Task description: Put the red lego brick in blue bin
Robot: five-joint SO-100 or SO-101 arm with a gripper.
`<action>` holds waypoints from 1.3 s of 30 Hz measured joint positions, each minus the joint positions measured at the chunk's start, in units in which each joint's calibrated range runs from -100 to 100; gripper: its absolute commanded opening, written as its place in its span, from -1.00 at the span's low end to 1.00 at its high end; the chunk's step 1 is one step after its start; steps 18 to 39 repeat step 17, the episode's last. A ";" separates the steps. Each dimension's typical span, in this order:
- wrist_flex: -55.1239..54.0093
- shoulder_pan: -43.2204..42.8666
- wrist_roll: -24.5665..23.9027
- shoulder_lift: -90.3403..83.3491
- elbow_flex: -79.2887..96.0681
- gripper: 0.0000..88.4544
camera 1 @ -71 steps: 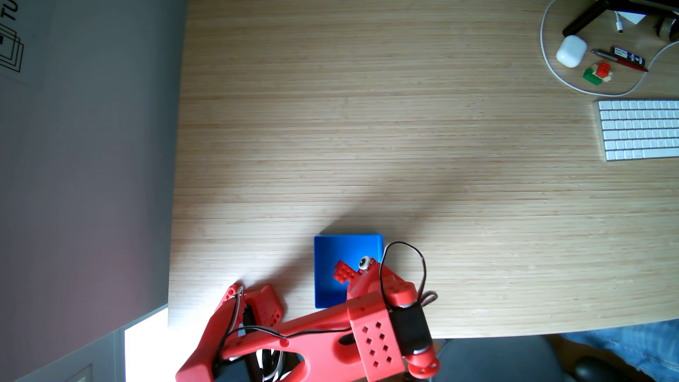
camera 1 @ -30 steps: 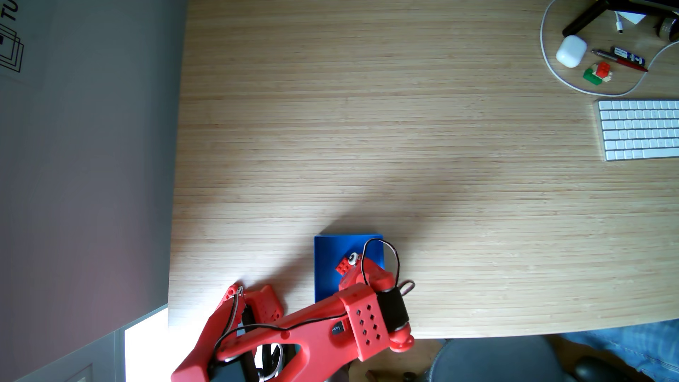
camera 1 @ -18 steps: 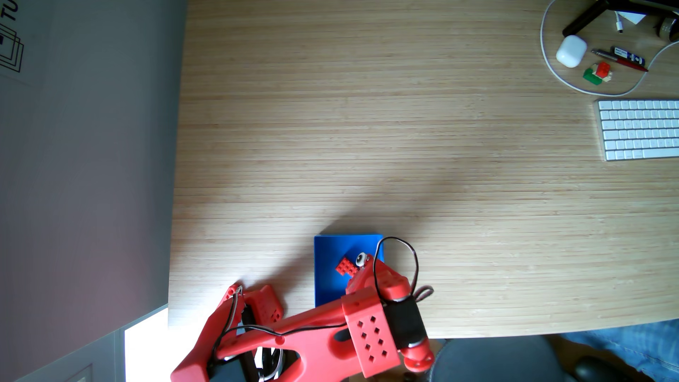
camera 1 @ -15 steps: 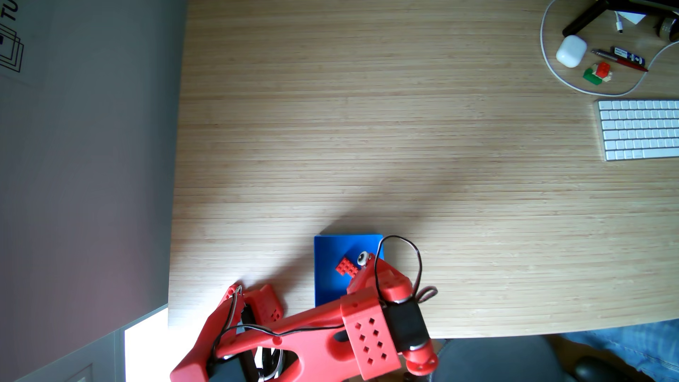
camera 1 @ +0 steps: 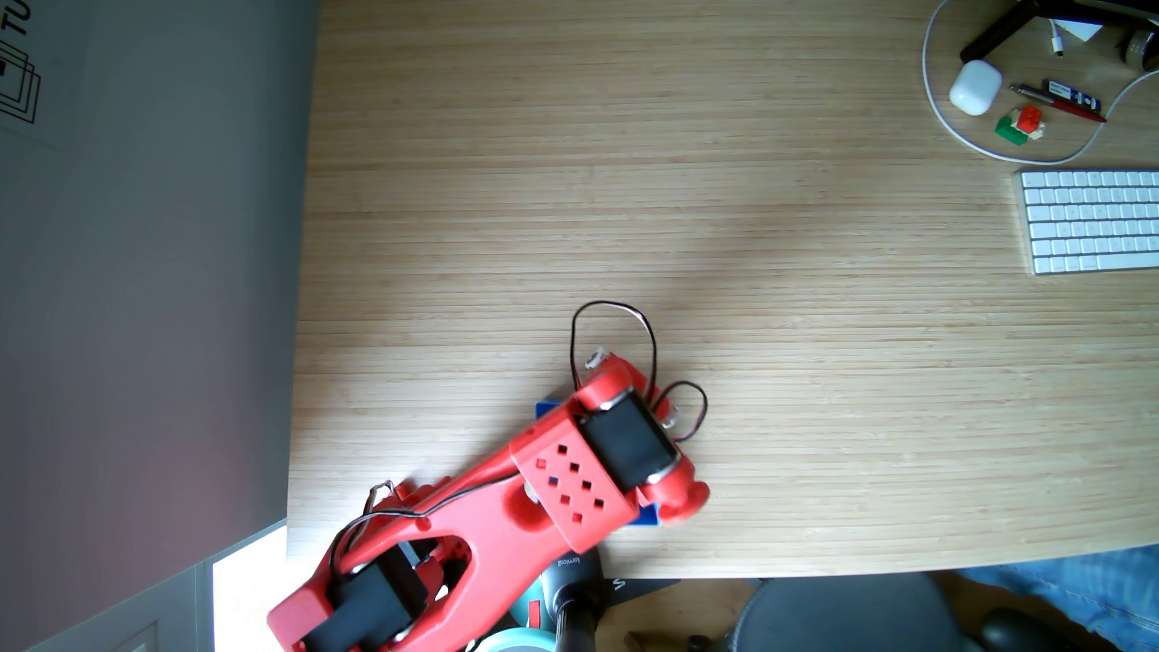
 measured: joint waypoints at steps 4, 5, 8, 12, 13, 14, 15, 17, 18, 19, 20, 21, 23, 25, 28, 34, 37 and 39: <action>0.00 -3.64 -2.05 0.00 0.00 -1.00; 0.00 -4.53 -2.54 0.00 0.00 -1.00; 0.00 -7.21 -3.37 0.00 0.00 -1.00; 0.00 -9.96 -4.54 0.00 0.00 -1.00; 0.00 -10.93 -4.88 0.00 0.00 -1.00; 0.00 -11.74 -5.13 0.00 0.00 -1.00; 0.00 -12.55 -5.42 0.00 0.00 -1.00; 0.00 -14.09 -5.96 0.00 0.00 -1.00; 0.00 -14.09 -5.96 0.00 0.00 -1.00; 0.00 -14.09 -5.96 0.00 0.00 -1.00; 0.00 -14.09 -5.96 0.00 0.00 -1.00; 0.00 -14.09 -5.96 0.00 0.00 -1.00; 0.00 -14.09 -5.96 0.00 0.00 -1.00; 0.00 -14.09 -5.96 0.00 0.00 -1.00; 0.00 -14.09 -5.96 0.00 0.00 -1.00; 0.00 -14.09 -5.96 0.00 0.00 -1.00; 0.00 -14.09 -5.96 0.00 0.00 -1.00; 0.00 -14.09 -5.96 0.00 0.00 -1.00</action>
